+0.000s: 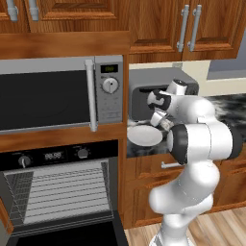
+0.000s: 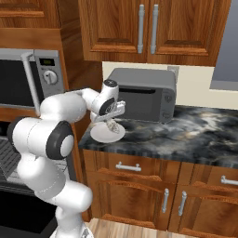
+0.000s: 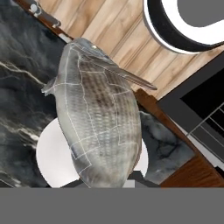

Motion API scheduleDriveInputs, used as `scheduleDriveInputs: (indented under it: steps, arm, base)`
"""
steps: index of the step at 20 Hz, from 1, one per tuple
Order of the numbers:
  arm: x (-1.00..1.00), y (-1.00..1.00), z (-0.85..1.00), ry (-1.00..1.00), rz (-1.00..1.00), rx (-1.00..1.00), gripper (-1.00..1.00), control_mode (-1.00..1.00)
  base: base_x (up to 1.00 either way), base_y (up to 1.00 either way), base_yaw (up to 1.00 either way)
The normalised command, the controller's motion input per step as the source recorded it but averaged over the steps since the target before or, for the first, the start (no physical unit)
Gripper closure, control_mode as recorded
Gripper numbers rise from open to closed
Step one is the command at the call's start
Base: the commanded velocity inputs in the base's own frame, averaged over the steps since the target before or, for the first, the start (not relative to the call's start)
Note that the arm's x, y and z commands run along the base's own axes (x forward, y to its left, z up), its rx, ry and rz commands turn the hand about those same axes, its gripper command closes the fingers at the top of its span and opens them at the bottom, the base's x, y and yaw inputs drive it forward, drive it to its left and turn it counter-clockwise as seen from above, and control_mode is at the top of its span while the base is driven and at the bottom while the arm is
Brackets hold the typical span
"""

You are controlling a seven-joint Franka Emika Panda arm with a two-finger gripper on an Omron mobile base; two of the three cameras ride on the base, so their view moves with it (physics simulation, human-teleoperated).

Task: Take the fish from the oven and place it on the plate on the counter.

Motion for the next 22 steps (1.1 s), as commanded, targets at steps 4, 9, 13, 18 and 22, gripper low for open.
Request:
scheduleDriveInputs:
  steps: [4,9,13,18,22]
  arm:
    - [0.22,0.07,-0.37,0.0,-0.04,-0.01,1.0,-1.0]
    - [0.26,0.01,-0.31,0.0,0.0,0.0,1.0,-1.0]
    - [0.23,0.13,-0.25,0.0,0.01,0.0,1.0,-1.0]
    - [0.19,0.13,-0.13,0.0,0.08,0.0,1.0,-1.0]
    - [0.17,0.0,-0.14,0.0,0.12,0.0,1.0,-1.0]
  base:
    - [0.0,0.0,0.0]
    - [0.0,0.0,0.0]
    - [0.0,0.0,0.0]
    - [0.0,0.0,0.0]
    - [0.0,0.0,0.0]
